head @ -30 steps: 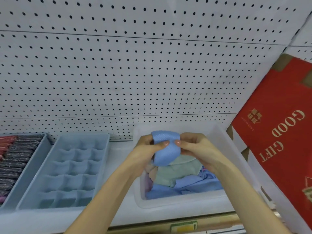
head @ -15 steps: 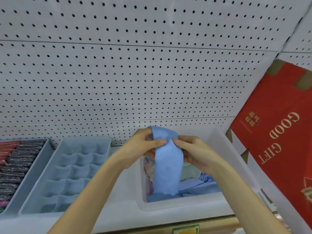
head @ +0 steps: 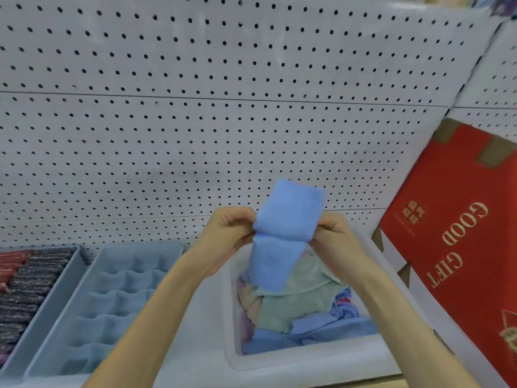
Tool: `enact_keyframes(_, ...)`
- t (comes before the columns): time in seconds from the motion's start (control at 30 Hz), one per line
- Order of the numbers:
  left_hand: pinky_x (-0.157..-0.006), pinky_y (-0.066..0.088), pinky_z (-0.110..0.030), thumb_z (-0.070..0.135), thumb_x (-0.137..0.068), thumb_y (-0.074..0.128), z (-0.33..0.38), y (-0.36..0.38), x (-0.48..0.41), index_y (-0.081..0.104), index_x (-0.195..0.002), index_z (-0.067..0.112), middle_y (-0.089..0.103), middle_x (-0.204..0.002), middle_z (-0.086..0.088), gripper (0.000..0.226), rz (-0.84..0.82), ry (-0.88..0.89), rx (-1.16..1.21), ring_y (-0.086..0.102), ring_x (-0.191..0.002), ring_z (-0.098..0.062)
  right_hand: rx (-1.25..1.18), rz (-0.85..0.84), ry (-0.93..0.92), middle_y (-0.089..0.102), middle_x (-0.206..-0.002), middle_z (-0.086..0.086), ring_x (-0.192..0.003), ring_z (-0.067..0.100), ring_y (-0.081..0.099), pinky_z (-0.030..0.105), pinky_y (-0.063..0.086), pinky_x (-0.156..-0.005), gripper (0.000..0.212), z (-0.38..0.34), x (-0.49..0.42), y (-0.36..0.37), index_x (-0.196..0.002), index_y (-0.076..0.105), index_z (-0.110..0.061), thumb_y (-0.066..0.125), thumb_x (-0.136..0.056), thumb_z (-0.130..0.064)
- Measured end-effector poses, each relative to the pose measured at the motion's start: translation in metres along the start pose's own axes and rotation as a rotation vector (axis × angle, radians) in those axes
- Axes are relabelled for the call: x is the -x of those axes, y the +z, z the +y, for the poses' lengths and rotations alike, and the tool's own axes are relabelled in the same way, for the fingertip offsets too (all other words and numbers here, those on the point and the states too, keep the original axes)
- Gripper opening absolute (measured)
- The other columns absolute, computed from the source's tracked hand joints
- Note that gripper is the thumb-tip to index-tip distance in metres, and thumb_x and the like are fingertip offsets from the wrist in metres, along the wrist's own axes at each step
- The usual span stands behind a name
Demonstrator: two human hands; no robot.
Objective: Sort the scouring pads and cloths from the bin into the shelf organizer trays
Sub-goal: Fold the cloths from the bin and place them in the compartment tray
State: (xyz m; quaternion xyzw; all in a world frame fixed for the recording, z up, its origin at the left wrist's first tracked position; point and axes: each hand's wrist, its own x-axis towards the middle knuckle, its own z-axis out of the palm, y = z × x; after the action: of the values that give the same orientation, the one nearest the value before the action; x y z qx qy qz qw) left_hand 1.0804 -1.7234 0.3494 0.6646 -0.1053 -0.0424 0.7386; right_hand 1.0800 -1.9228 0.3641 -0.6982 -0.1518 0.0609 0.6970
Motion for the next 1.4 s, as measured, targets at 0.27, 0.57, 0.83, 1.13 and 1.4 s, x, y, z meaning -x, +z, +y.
enact_keyframes(0.27,-0.074,0.052,-0.023,0.002,-0.081,0.038,0.006,0.008,0.0,0.071,-0.084,0.003,0.068,-0.086,-0.008,0.033,-0.027,0.097,-0.139,0.064,-0.084,-0.014,0.115,0.052,-0.04,0.066,-0.075,-0.001,-0.076,0.012,0.059,0.021,0.047,-0.072,0.016,0.006,-0.005,-0.006,-0.071,0.07,-0.01,0.059,-0.08,-0.015)
enact_keyframes(0.57,-0.085,0.057,-0.037,0.025,-0.084,0.072,-0.015,0.024,0.009,0.053,-0.124,0.013,0.071,-0.111,-0.005,0.046,-0.026,-0.221,0.033,0.07,-0.099,-0.021,-0.143,0.216,0.02,0.063,-0.093,0.006,-0.085,0.022,0.061,0.029,0.051,-0.062,0.021,0.011,-0.007,0.003,-0.081,0.056,-0.013,0.069,-0.08,0.003)
enact_keyframes(0.83,-0.078,0.058,-0.038,0.018,-0.092,0.062,-0.016,0.021,0.011,0.065,-0.117,0.01,0.073,-0.107,-0.011,0.027,0.033,-0.205,-0.04,0.07,-0.097,-0.027,-0.178,-0.019,0.439,0.071,-0.104,0.009,-0.088,0.021,0.068,0.03,0.055,-0.072,0.045,0.015,0.006,0.002,-0.117,0.061,-0.009,0.068,-0.078,-0.03)
enact_keyframes(1.13,-0.063,0.057,-0.031,0.013,-0.095,0.059,-0.02,0.013,0.023,0.061,-0.12,0.011,0.073,-0.097,-0.018,0.025,0.019,-0.303,-0.059,0.072,-0.082,-0.03,0.024,0.038,0.35,0.072,-0.083,0.007,-0.073,0.02,0.069,0.026,0.054,-0.061,0.006,0.028,0.009,0.008,-0.09,0.057,-0.005,0.061,-0.091,-0.009)
enact_keyframes(1.4,-0.061,0.055,-0.02,0.001,-0.093,0.054,-0.029,0.011,0.035,0.066,-0.111,0.005,0.074,-0.091,-0.013,0.022,0.068,-0.337,0.356,0.072,-0.072,-0.018,-0.217,0.088,0.319,0.069,-0.072,0.008,-0.054,0.017,0.062,0.02,0.048,-0.051,0.017,0.032,0.02,0.023,-0.104,0.063,-0.006,0.059,-0.089,0.001)
